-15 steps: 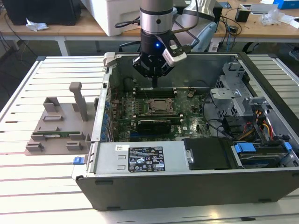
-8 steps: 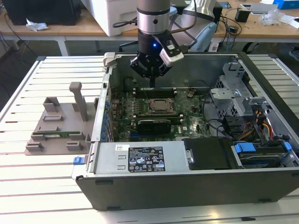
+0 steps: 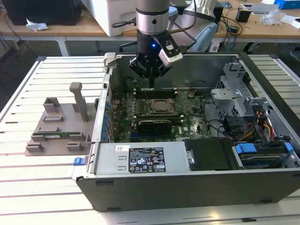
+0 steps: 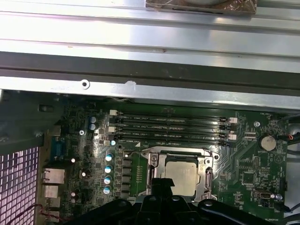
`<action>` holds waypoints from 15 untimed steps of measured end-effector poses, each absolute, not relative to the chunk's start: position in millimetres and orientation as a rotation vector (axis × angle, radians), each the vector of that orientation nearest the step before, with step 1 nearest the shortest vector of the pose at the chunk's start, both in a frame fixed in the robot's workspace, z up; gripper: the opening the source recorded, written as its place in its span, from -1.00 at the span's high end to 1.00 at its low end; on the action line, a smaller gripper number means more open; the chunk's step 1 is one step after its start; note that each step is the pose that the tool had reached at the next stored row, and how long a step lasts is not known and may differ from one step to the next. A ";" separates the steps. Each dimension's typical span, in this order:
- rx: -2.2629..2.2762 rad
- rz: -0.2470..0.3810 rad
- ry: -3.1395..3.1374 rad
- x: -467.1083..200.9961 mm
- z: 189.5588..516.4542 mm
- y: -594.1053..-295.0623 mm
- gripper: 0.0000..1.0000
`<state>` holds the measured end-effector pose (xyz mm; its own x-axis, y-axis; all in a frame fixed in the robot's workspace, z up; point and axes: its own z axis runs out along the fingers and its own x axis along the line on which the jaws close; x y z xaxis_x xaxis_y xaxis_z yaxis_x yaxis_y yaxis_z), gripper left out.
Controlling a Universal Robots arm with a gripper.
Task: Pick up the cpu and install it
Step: 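Install the first cpu locking lever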
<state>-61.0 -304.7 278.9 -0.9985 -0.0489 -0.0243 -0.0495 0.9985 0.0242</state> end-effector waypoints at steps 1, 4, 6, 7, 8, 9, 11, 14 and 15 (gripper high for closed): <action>-0.077 0.039 3.117 -62.8 278.9 -304.8 0.79; -0.077 0.038 3.117 -69.3 278.3 -304.2 0.79; -0.077 0.039 3.117 -70.7 277.6 -302.8 0.79; -0.077 0.039 3.117 -71.5 277.2 -301.3 0.79; -0.077 0.039 3.117 -72.1 276.8 -299.6 0.79; -0.077 0.039 3.117 -74.5 276.1 -295.1 0.79; -0.077 0.039 3.117 -83.1 275.6 -290.2 0.79; -0.077 0.039 3.117 -95.0 275.2 -287.5 0.79; -0.077 0.038 3.117 -97.0 275.1 -286.5 0.79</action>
